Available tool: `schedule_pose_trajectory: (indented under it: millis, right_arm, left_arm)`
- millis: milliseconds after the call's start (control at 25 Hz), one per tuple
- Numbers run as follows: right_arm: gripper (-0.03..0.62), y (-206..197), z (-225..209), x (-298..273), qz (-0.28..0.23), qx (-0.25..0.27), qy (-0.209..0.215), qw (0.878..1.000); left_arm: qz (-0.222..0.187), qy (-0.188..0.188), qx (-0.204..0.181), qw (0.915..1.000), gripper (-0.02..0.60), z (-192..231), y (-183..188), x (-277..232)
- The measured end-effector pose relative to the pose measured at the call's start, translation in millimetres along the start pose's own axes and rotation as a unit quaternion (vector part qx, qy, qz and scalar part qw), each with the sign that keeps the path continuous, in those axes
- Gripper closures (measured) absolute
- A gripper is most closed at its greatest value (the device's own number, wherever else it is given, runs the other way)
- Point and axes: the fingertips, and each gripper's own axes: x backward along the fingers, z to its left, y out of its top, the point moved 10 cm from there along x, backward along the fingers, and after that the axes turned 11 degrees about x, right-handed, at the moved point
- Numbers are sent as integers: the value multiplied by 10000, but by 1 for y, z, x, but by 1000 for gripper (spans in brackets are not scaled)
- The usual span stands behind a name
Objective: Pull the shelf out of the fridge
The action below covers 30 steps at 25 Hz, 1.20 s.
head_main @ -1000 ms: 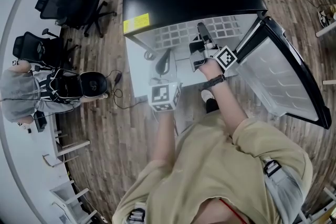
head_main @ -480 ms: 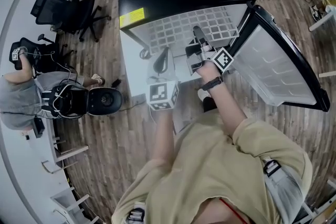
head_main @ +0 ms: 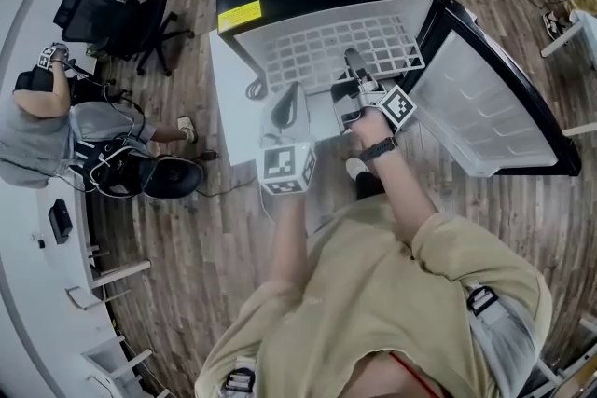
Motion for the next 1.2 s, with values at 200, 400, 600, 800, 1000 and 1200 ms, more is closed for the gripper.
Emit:
schedule_pose_trajectory:
  millis: [200, 400, 600, 800, 1000, 1200]
  right_arm:
    - [534, -2, 6, 10, 18, 76, -30, 10000]
    - [539, -2, 11, 21, 39, 97, -71, 9999]
    - [562, -10, 13, 32, -52, 74, -207, 9997]
    - [576, -10, 26, 48, -203, 54, 141, 9997]
    - [574, -6, 41, 69, -19, 576, 68, 9983]
    - [574, -2, 55, 92, 212, 1558, -185, 9874]
  left_arm:
    - [-23, 5, 20, 10000, 580, 2, 3, 12]
    - [-49, -52, 51, 10000, 580, 0, 4, 14]
    - [-110, -132, 103, 9998, 580, -1, 8, 15]
    - [-165, -240, 115, 9995, 580, -8, 8, 26]
    - [-204, -325, 125, 9992, 580, -17, 5, 37]
    - [-223, -331, 155, 9991, 580, -22, 3, 51]
